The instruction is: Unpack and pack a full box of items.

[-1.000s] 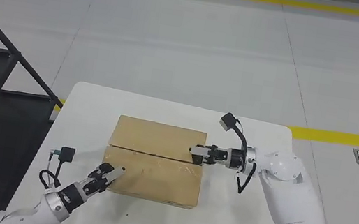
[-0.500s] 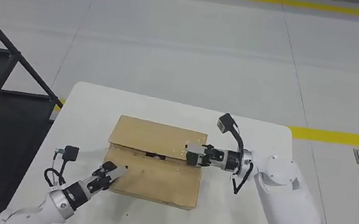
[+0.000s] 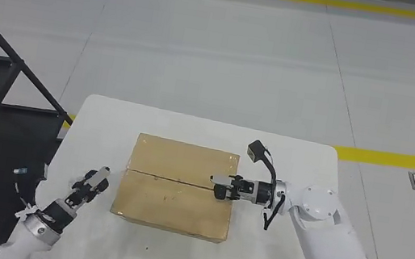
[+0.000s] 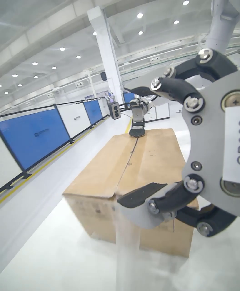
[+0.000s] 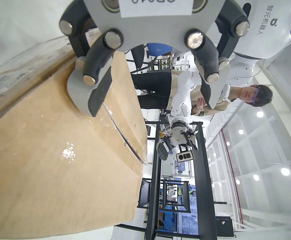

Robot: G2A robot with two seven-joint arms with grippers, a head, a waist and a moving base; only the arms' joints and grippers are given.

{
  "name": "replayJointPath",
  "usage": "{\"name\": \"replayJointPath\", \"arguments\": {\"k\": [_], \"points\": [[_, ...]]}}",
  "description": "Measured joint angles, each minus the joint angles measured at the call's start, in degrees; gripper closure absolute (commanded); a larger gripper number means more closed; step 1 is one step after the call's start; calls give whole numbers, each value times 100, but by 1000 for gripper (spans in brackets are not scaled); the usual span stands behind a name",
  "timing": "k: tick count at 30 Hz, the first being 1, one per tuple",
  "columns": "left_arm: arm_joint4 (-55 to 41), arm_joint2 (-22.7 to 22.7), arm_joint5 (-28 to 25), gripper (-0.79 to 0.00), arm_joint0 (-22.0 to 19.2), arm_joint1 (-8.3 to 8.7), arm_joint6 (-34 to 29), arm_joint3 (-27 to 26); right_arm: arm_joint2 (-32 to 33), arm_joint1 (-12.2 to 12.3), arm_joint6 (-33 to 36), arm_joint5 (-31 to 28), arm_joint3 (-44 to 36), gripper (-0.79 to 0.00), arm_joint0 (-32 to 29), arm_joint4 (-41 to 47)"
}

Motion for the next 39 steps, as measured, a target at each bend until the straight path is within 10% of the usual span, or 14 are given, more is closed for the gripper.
{"name": "replayJointPath", "arguments": {"k": [19,39], "points": [[-709,66,986,-785,48,-81,483,707,1,0,1,0,0,-785,0,2],[-2370,1314,1061,-785,-1907,-397,658,2972,1,0,1,0,0,-785,0,2]]}}
